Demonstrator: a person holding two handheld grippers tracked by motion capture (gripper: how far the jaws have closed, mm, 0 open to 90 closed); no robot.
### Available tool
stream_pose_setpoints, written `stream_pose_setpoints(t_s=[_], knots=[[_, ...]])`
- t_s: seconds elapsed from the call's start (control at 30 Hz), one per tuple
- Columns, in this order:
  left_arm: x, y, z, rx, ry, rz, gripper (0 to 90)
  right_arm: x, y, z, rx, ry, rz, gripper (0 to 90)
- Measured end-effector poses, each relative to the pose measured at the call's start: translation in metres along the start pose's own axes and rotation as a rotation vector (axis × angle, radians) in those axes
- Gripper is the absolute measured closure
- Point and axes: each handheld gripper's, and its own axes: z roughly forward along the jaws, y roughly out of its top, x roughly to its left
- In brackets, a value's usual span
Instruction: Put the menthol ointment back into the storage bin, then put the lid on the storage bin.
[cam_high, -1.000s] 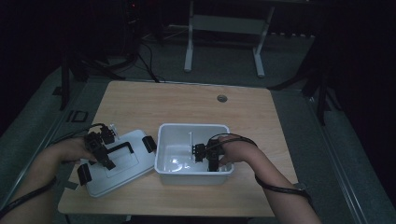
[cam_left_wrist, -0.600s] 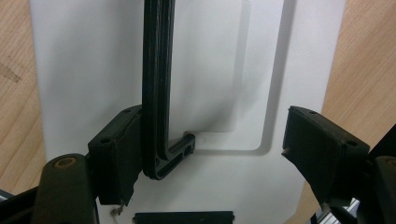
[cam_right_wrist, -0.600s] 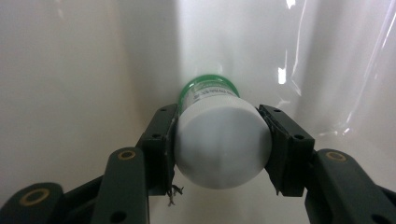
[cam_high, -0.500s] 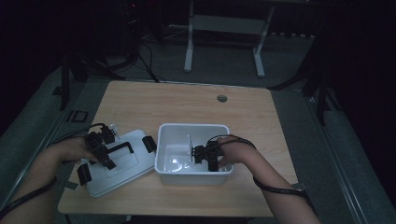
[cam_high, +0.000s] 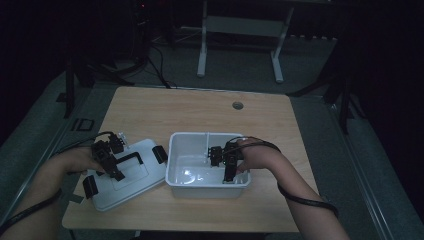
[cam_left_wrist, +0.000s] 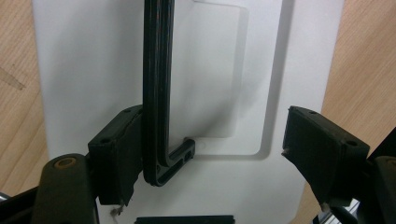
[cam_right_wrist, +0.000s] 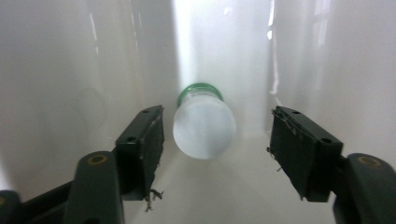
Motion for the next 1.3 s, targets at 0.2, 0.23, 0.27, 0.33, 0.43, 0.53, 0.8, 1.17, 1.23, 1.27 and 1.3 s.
stream_pose_setpoints(t_s=[0.2, 0.23, 0.27, 0.33, 0.43, 0.53, 0.8, 1.17, 1.23, 1.27, 1.3], knots=[[-0.001, 0.001, -0.001, -0.003, 0.024, 0.009, 22.8, -0.002, -0.011, -0.02, -0.057, 0.006, 0.015, 22.1], [-0.001, 0.001, -0.001, 0.0, 0.025, 0.013, 22.8, -0.003, -0.012, -0.023, -0.065, 0.013, 0.023, 21.2], [-0.001, 0.001, -0.001, 0.001, 0.025, 0.014, 22.8, -0.004, -0.014, -0.025, -0.074, 0.019, 0.028, 20.8], [-0.001, 0.001, -0.001, -0.002, 0.024, 0.014, 22.8, -0.005, -0.018, -0.03, -0.09, 0.023, 0.029, 19.5], [-0.001, 0.002, -0.001, -0.005, 0.025, 0.013, 23.9, -0.004, -0.023, -0.035, -0.095, 0.02, 0.015, 18.5], [-0.001, 0.001, -0.002, -0.01, 0.024, 0.013, 23.9, -0.005, -0.03, -0.04, -0.116, -0.001, 0.019, 18.9], [-0.002, 0.001, -0.005, -0.015, 0.034, 0.032, 23.9, -0.006, -0.056, -0.056, -0.12, -0.027, 0.048, 19.1], [-0.002, 0.0, -0.008, -0.038, 0.044, 0.042, 32.7, -0.008, -0.103, -0.052, -0.111, -0.063, 0.112, 19.1], [-0.002, 0.001, -0.008, -0.032, 0.05, 0.049, 32.8, -0.008, -0.11, -0.047, -0.094, -0.063, 0.122, 19.1], [-0.002, 0.001, -0.008, -0.029, 0.053, 0.05, 33.4, -0.008, -0.114, -0.045, -0.088, -0.064, 0.129, 19.1], [-0.002, 0.002, -0.008, -0.026, 0.055, 0.052, 34.7, -0.009, -0.118, -0.043, -0.086, -0.063, 0.139, 19.1]])
